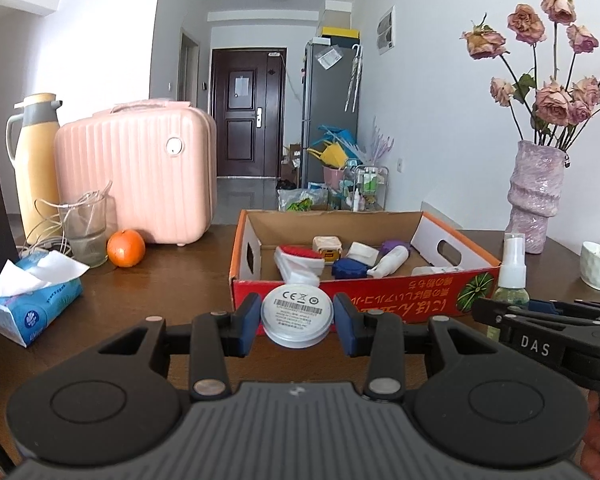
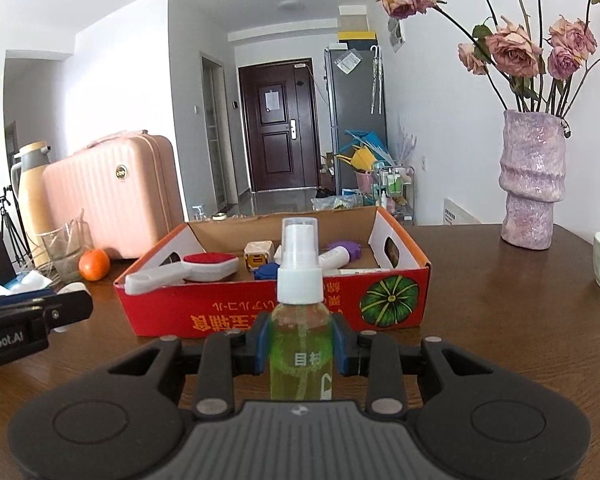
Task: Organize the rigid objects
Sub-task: 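Carry the white container and green spray bottle over the box with both tools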
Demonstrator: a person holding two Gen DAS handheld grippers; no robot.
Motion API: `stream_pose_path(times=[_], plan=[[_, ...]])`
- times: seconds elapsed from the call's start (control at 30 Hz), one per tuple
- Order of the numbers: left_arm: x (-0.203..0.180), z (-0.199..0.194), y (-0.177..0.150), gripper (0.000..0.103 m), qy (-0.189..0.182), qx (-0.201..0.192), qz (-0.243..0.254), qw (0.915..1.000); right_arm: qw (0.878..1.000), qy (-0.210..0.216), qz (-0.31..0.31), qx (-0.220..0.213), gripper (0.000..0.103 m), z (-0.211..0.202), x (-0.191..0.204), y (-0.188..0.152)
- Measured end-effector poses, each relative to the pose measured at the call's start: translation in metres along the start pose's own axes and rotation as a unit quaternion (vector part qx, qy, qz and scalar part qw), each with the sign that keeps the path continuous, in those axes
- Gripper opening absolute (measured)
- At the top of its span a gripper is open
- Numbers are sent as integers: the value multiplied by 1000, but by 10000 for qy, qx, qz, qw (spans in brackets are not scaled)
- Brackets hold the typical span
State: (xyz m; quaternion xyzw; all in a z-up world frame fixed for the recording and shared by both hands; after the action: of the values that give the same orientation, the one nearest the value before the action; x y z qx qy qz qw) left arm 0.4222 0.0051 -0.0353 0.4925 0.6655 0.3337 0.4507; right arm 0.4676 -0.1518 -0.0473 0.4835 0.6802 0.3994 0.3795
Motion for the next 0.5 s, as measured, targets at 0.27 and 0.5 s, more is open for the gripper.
stream_pose_path(times=[0.27,0.5], plan=[[-11,3,4,40,21,-30,-30,10000,9996,100,-39,-245,30,-5,-1,9],[-22,7,8,40,23,-104,-85,9999,9988,167,-46,-464,30,-6,-3,16]])
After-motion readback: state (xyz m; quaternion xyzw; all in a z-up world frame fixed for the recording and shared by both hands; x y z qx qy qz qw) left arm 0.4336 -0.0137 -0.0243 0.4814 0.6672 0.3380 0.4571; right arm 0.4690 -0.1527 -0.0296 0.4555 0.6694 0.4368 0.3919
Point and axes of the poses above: each gripper's, at about its wrist camera, not at the fingertips, and z roughly the way its jaws point, x to its left, y to its top, the point moved 8 cm from there along z, roughly the way its jaws point, and after that the axes turned 15 degrees about -z, right-handed, at the moved point
